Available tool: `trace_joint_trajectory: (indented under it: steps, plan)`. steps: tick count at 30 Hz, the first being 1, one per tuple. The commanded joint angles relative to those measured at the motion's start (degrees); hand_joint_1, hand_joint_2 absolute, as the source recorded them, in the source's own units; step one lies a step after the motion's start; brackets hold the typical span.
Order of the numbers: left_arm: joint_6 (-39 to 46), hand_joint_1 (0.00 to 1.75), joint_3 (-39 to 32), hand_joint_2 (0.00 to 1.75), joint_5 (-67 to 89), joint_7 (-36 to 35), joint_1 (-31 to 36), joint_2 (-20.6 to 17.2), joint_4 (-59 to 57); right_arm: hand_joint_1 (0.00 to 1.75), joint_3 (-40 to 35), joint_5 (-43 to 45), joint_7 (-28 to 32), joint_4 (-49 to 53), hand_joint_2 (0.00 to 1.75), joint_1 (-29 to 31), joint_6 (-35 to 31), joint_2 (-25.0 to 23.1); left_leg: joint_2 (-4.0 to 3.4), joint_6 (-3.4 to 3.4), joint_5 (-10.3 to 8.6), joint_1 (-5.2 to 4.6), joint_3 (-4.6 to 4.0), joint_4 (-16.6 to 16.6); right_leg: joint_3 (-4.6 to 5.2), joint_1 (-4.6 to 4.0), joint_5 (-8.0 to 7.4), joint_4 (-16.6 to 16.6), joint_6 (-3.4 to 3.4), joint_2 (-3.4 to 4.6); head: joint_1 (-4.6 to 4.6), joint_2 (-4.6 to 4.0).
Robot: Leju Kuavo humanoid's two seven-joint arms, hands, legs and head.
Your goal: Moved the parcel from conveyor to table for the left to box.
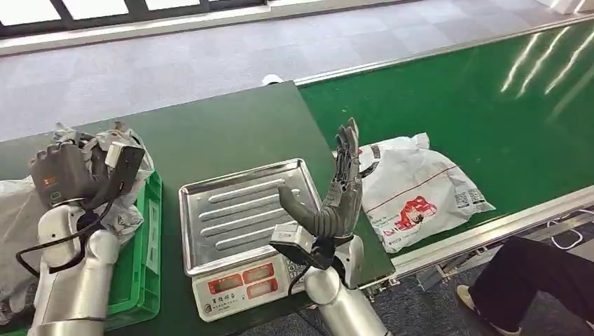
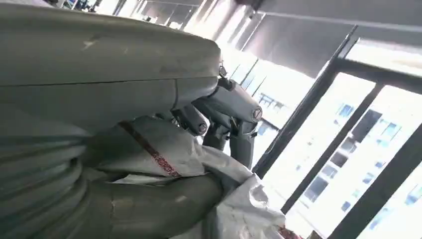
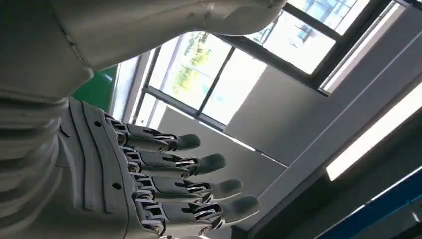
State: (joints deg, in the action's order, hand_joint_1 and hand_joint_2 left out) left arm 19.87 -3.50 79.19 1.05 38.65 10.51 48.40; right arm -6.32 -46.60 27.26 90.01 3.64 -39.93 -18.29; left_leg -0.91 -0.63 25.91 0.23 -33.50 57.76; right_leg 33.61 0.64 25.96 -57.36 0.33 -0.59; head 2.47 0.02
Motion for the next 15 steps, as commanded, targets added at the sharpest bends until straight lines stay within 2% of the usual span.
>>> trace_joint_trajectory:
  steps: [1, 4, 5, 8, 9, 11, 12, 13, 14, 15]
  plan:
    - [-1.08, 1.75, 1.09, 1.75, -0.37, -2.11, 4.94, -3.72, -17.24, 0.00, 0.56, -0.02, 0.07, -2.72, 1.75, 0.61, -0.07, -1.71, 0.08, -0.02, -0.01, 0.02, 0.09, -0.10, -0.09, -0.02, 0.02, 0.07, -0.06, 0.04, -0.02, 0.00]
    - [-1.08, 1.75, 1.09, 1.75, -0.37, -2.11, 4.94, -3.72, -17.24, 0.00, 0.56, -0.02, 0.07, -2.72, 1.75, 0.61, -0.07, -1.71, 0.03, -0.02, -0.01, 0.05, 0.00, -0.07, -0.02, -0.06, -0.02, 0.09, -0.06, 0.10, 0.00, -0.02]
    - [-0.75, 1.75, 1.17, 1.75, 0.64, -4.38, 4.97, -4.13, -18.05, 0.00, 0.44, -0.08, 0.09, -2.79, 1.75, 0.40, -0.07, -1.71, 0.04, -0.01, -0.01, 0.02, -0.04, -0.05, 0.04, -0.03, 0.01, 0.03, -0.05, 0.06, -0.02, 0.00]
    - [-0.88, 1.75, 3.03, 1.75, 10.81, -23.59, 5.57, -7.00, -22.32, 0.00, -0.74, -0.63, -1.12, -3.47, 1.75, 0.72, -0.07, -1.71, 0.04, -0.02, -0.01, 0.05, -0.03, -0.06, 0.01, -0.05, 0.00, 0.06, -0.06, 0.06, 0.00, 0.00]
    - [-1.39, 1.75, 2.01, 1.75, 10.43, -25.24, 5.19, -7.91, -23.35, 0.00, -1.13, -0.80, -1.48, -3.68, 1.75, 1.03, -0.07, -1.71, -0.02, -0.03, -0.03, 0.06, 0.03, -0.13, -0.03, -0.05, -0.04, 0.13, -0.08, 0.14, 0.00, -0.02]
    - [-0.04, 1.75, 0.12, 1.75, 8.98, -24.27, 4.45, -8.36, -24.15, 0.00, -1.40, -1.28, -2.17, -3.78, 1.75, 1.30, -0.07, -1.71, -0.14, -0.02, 0.01, 0.01, 0.03, -0.10, 0.01, -0.01, -0.02, 0.05, -0.06, 0.23, 0.00, 0.00]
    - [6.60, 1.75, -3.08, 1.75, 5.84, -21.41, 3.23, -7.87, -22.97, 0.00, -1.31, -1.47, -2.47, -3.54, 1.75, 1.34, -0.07, -1.71, -0.18, -0.02, 0.02, 0.03, 0.02, -0.07, 0.01, -0.02, -0.01, 0.04, -0.06, 0.21, 0.00, -0.02]
    - [10.23, 0.00, -4.31, 1.75, 4.45, -19.84, 2.65, -7.52, -21.98, 0.00, -1.34, -1.05, -2.17, -3.51, 1.75, 1.31, -0.07, -1.71, -0.28, -0.04, 0.00, 0.04, 0.10, -0.15, -0.01, -0.03, -0.06, 0.11, -0.09, 0.34, -0.02, 0.00]
    - [15.34, 0.00, -7.92, 1.75, -1.76, -11.96, 1.94, -6.25, -19.81, 0.00, -0.93, -1.02, -1.81, -3.56, 1.75, 1.13, -0.07, -1.71, -0.24, -0.04, 0.01, 0.03, 0.08, -0.12, 0.00, -0.03, -0.02, 0.06, -0.08, 0.26, 0.00, -0.02]
    - [15.34, 0.00, -7.92, 1.75, -1.76, -11.96, 1.94, -6.25, -19.81, 0.00, -0.93, -1.02, -1.81, -3.56, 1.75, 1.13, -0.07, -1.71, -0.15, -0.03, 0.01, 0.02, 0.00, -0.07, 0.04, -0.04, 0.01, 0.02, -0.06, 0.14, -0.02, 0.00]
